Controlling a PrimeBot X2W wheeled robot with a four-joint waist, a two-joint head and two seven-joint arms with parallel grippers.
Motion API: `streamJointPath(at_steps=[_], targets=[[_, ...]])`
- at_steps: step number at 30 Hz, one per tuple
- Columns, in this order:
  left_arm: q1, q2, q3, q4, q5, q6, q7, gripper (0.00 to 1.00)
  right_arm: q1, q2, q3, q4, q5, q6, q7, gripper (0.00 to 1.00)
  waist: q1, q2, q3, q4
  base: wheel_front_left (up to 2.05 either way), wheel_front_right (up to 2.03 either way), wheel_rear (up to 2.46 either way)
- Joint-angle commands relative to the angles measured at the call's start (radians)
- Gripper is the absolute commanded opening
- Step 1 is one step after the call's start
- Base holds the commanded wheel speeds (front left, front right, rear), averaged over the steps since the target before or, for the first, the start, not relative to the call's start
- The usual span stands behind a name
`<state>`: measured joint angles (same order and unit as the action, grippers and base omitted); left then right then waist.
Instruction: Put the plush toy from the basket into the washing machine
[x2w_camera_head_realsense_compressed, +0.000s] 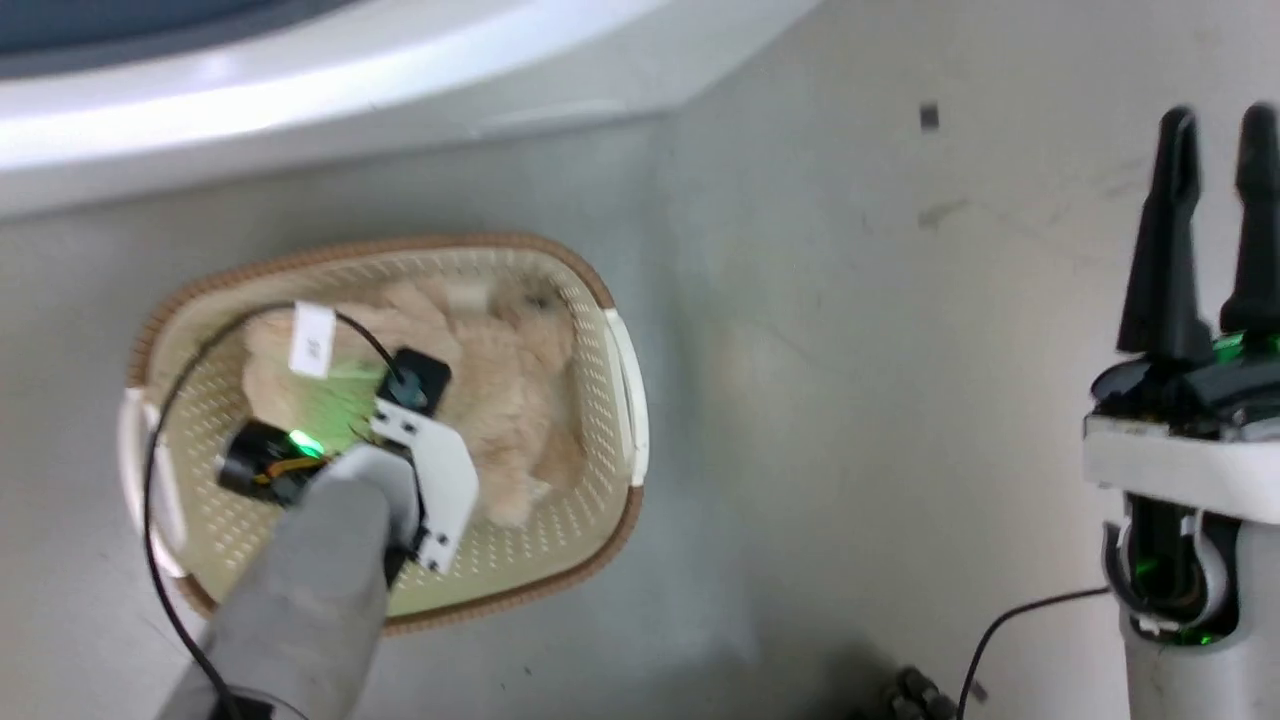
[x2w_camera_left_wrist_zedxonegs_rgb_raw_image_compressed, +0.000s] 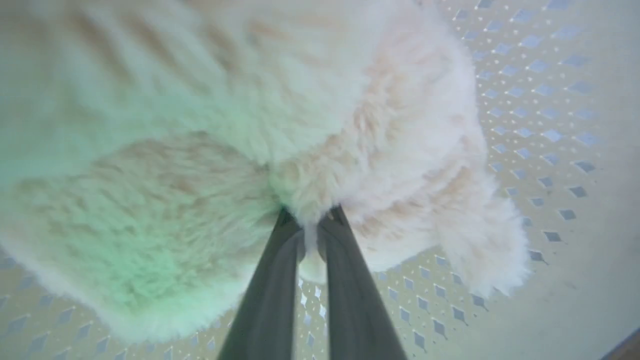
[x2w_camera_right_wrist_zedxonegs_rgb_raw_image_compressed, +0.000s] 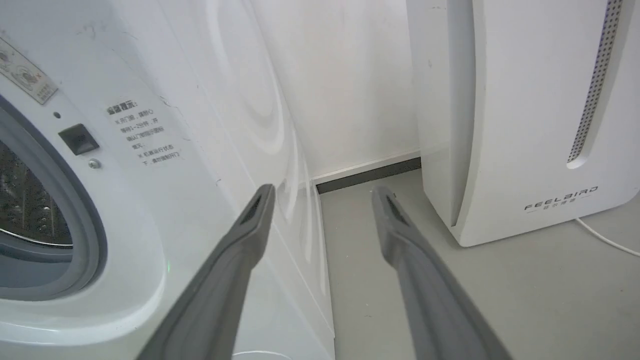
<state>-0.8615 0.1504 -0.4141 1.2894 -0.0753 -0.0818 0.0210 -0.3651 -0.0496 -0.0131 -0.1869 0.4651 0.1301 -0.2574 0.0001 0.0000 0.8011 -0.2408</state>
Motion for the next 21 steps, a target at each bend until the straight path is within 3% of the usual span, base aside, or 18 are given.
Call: streamJointPath(at_steps=[1,21], targets=[[0.023,-0.013,-0.003,0.001,-0.012,-0.001,-0.015,0.0,0.025,-0.001,0.004,0.01,-0.012,0.001,-0.004,1.0,-0.0001,0.0,-0.09,0.032,0.0,0.0,0.0],[0.183,-0.094,-0.033,-0.016,-0.086,-0.034,-0.261,0.0,0.22,-0.001,0.016,0.079,-0.083,0.001,-0.004,1.0,-0.0001,0.0,-0.475,0.176,0.0,0.0,0.0]])
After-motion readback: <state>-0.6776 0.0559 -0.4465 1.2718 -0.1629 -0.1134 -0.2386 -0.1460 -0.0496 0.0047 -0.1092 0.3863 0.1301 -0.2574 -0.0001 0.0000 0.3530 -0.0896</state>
